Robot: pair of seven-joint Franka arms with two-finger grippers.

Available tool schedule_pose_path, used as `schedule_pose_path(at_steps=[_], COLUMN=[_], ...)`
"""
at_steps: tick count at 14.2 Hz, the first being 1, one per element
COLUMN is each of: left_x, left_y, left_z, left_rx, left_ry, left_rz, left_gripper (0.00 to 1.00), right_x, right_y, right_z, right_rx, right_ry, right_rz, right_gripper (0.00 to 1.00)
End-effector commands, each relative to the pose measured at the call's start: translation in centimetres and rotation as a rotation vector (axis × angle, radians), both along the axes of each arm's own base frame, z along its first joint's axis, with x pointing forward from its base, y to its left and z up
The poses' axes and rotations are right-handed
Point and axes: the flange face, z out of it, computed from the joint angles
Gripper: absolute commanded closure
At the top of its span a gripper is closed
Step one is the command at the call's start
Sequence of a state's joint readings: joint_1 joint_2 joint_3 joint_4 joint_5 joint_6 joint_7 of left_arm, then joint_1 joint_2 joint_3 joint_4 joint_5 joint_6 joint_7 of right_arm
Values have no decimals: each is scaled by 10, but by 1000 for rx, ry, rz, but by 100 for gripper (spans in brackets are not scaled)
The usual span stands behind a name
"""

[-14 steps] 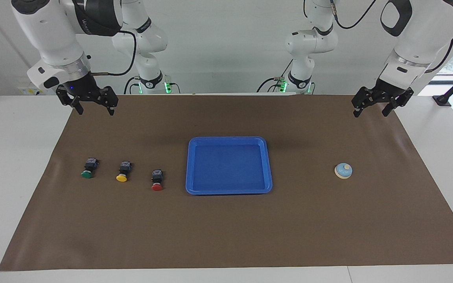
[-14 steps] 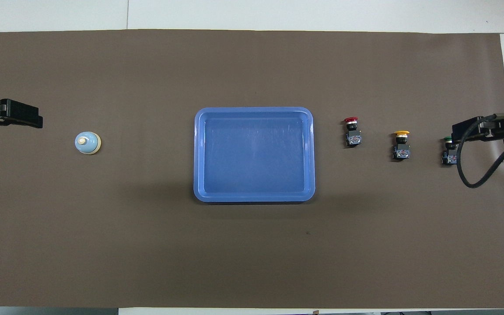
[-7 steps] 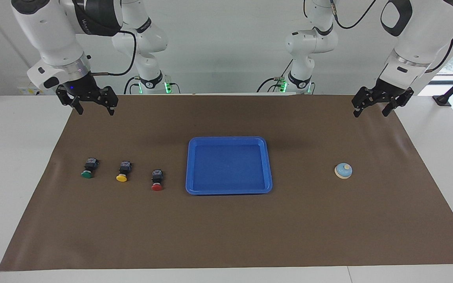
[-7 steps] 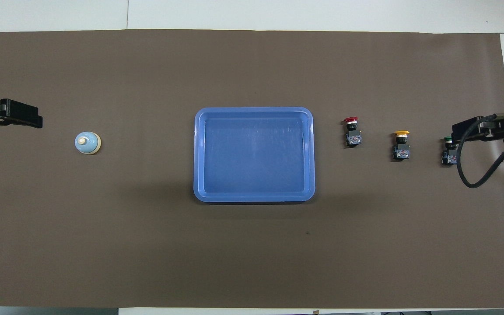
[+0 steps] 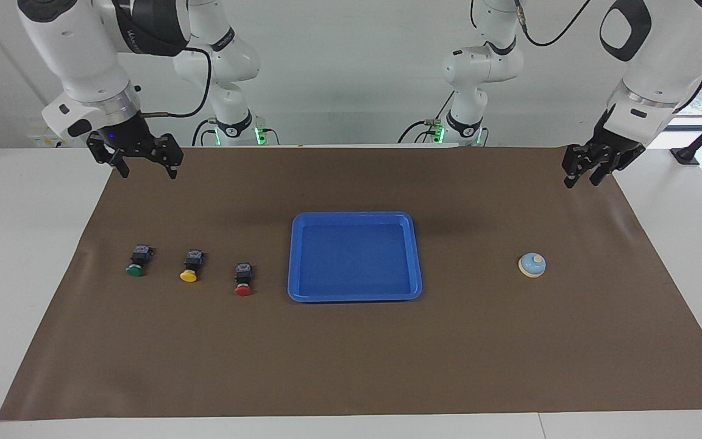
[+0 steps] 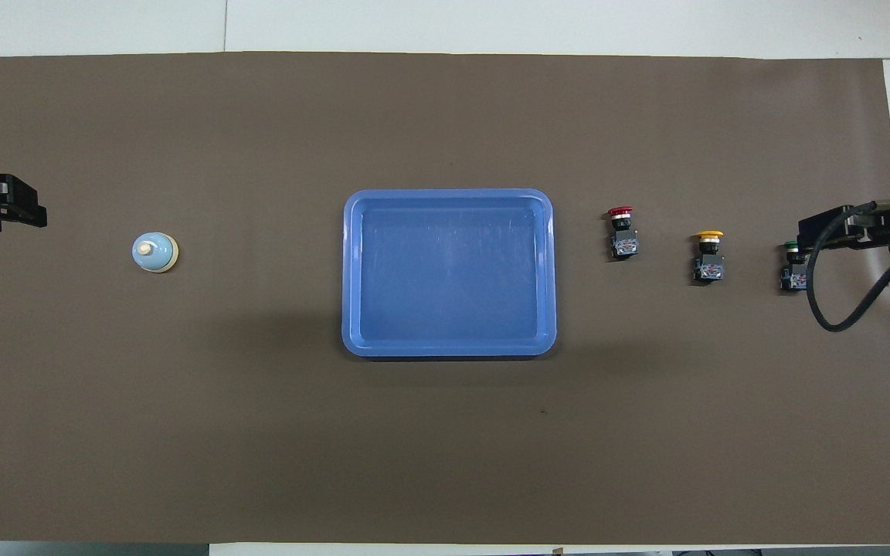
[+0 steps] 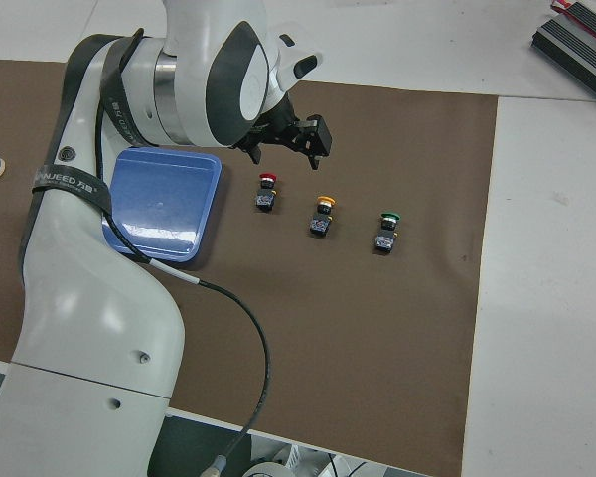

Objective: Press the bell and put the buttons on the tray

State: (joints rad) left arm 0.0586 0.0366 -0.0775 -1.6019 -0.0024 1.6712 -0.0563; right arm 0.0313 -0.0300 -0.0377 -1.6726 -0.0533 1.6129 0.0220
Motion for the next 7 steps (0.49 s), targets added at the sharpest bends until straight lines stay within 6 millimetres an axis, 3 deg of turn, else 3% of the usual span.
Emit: schedule_pose_path(at_steps=[1, 5, 7], left_x=[23, 44, 46], left_y=[2, -1, 3], left_z=[-49, -153, -187], left_rx=[1, -2, -2], left_ry=[35, -11, -11], left_rz=[13, -23, -34], left_gripper=[100, 100, 100], right_x=[-2, -2, -2], right_y=[-2, -2, -2], right_z=[1, 0, 0], right_rx=[11, 11, 11], right_ry=[11, 11, 13], right_rz=[22, 21, 22], right_gripper=[0, 0, 0])
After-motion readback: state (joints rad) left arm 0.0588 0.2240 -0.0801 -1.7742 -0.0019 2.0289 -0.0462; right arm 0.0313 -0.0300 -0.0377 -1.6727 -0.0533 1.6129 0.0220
